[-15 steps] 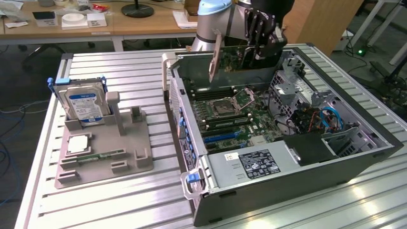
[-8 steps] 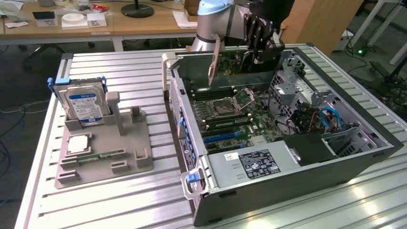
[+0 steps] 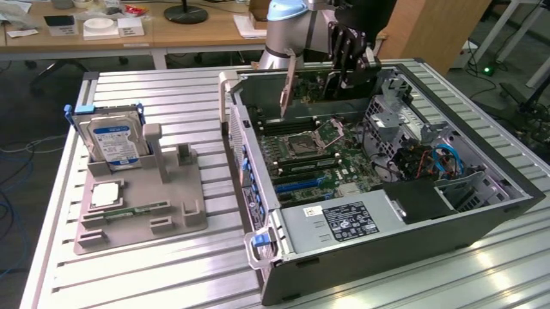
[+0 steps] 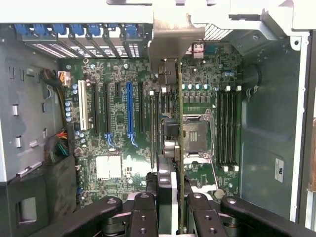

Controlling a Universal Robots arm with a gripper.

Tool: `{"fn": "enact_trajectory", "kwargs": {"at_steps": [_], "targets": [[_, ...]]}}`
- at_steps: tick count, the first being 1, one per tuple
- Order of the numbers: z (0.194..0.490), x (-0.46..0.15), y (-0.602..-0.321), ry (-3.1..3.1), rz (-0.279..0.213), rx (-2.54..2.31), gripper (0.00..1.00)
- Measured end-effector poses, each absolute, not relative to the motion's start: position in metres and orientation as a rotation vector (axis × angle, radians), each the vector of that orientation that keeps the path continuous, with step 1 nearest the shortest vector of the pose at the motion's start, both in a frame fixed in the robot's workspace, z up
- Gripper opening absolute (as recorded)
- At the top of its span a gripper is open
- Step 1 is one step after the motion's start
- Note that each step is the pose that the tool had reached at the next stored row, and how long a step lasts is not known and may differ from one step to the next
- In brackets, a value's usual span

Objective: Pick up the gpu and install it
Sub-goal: 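Insert the gpu into the slot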

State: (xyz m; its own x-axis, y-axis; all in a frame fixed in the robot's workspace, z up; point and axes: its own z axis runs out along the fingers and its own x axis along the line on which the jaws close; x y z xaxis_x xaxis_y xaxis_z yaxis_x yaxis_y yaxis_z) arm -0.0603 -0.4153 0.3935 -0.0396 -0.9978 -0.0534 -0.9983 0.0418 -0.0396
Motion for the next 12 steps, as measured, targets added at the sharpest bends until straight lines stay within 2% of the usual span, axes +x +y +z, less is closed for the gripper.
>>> {"fn": "enact_trajectory", "kwargs": {"at_steps": [12], "targets": [[0.382, -0.061, -0.415, 2.229, 0.032, -2.141, 0.28]]}}
